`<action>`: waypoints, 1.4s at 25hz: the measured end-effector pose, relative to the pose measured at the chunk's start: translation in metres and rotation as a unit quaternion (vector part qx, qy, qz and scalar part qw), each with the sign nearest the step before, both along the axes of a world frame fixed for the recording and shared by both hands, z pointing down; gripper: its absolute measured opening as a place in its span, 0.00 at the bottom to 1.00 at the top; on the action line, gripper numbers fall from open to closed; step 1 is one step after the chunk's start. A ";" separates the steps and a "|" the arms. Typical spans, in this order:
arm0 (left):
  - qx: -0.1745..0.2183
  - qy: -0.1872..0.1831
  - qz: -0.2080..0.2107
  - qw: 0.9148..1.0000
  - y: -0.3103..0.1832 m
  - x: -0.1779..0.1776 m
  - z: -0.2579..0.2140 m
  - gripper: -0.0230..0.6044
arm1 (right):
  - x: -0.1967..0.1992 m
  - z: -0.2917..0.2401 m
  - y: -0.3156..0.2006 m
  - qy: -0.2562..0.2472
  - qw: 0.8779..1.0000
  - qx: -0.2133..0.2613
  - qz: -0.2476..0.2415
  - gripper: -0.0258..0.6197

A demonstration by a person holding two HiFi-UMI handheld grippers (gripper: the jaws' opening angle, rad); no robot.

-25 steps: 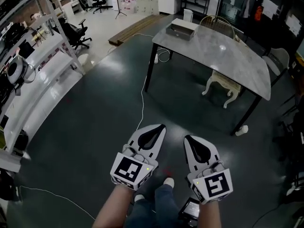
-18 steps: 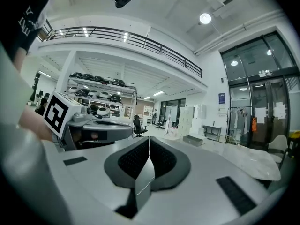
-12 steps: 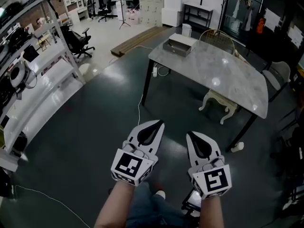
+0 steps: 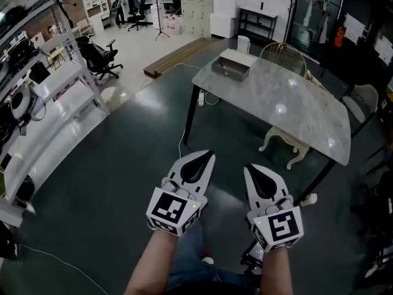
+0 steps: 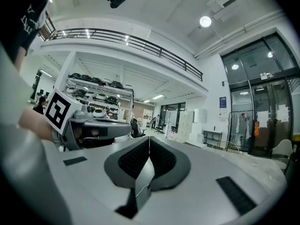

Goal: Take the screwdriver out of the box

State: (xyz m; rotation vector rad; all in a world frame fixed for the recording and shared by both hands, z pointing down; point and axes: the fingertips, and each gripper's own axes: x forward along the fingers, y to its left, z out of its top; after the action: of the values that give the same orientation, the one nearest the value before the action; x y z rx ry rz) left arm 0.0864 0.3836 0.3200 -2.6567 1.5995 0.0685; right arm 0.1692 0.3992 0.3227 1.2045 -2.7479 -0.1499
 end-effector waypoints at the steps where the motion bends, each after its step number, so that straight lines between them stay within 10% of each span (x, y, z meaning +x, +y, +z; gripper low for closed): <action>1: -0.003 0.001 0.000 1.000 -0.010 -0.005 0.002 0.05 | -0.004 0.000 -0.011 0.001 1.000 -0.003 0.003 0.08; 18: 0.006 0.014 0.055 0.998 -0.253 -0.118 -0.018 0.06 | -0.112 -0.018 -0.251 -0.003 1.000 -0.002 0.030 0.08; 35: -0.033 0.022 0.050 0.998 -0.363 -0.158 0.016 0.06 | -0.130 0.006 -0.366 -0.017 0.998 -0.035 0.059 0.08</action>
State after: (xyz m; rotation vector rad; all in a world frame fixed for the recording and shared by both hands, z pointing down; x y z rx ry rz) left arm -0.0711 0.0205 0.3360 -2.8040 1.5052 0.0782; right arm 0.0391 0.0328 0.3289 1.3576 -2.6764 -0.0221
